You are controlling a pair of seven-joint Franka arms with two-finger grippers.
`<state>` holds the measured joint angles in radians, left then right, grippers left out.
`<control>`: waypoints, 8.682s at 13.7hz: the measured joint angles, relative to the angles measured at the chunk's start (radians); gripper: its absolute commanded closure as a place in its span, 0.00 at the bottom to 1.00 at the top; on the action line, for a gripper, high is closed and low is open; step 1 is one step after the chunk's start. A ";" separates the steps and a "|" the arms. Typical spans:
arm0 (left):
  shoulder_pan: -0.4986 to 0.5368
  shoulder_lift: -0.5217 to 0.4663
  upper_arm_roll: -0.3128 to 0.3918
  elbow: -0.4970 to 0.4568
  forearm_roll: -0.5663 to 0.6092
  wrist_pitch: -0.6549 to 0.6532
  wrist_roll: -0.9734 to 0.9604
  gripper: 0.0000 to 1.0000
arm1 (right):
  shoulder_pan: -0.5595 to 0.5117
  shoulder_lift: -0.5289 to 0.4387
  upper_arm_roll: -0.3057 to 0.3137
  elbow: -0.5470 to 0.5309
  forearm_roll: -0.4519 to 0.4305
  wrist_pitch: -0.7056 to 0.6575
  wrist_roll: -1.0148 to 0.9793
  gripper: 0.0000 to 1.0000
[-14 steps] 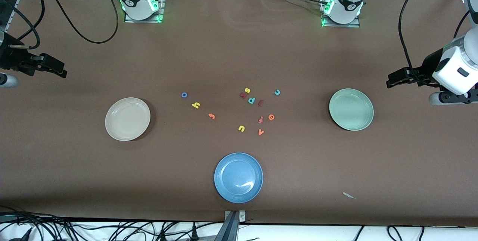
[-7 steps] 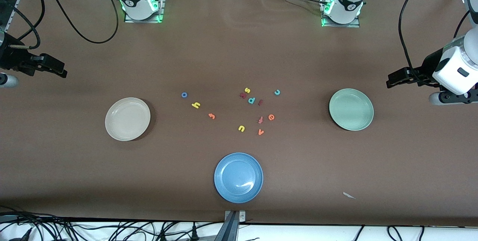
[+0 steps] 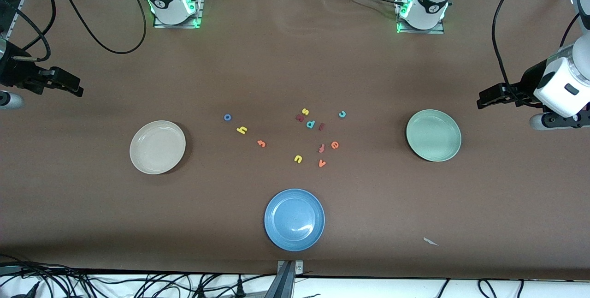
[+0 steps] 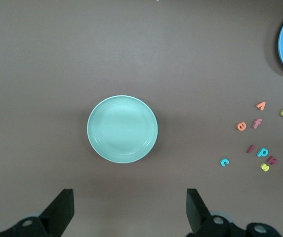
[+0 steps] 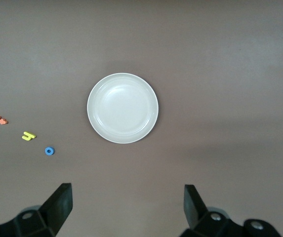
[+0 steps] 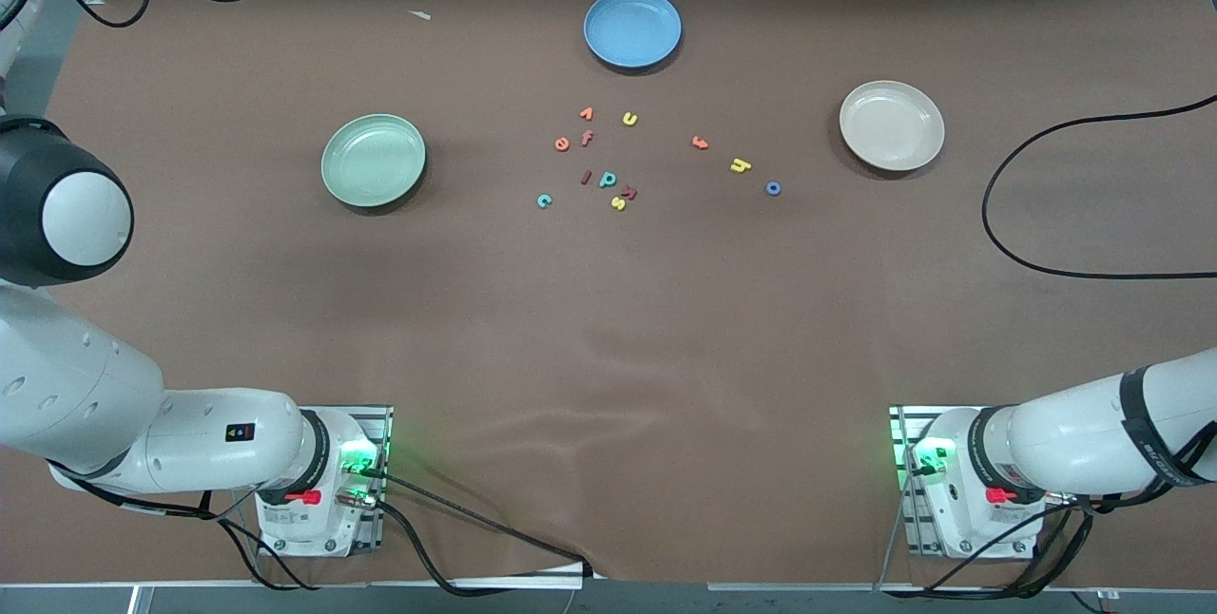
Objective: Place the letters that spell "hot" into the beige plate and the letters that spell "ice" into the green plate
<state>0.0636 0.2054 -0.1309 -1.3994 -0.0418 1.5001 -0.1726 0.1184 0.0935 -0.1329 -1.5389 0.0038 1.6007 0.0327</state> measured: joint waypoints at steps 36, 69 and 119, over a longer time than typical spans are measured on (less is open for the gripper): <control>-0.001 0.003 -0.007 -0.017 0.001 -0.001 0.003 0.00 | 0.000 0.003 0.000 0.000 0.013 0.000 0.000 0.00; -0.001 0.003 -0.017 -0.026 0.001 -0.001 0.003 0.00 | 0.000 0.004 0.000 -0.001 0.013 0.000 -0.001 0.00; -0.238 0.351 -0.278 -0.684 -0.022 1.034 -0.738 0.55 | 0.030 0.133 0.278 -0.365 0.033 0.547 0.155 0.00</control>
<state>-0.1748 0.5565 -0.4093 -2.0832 -0.0639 2.5344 -0.9110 0.1484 0.2265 0.1452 -1.9041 0.0371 2.1481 0.1880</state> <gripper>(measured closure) 0.546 0.000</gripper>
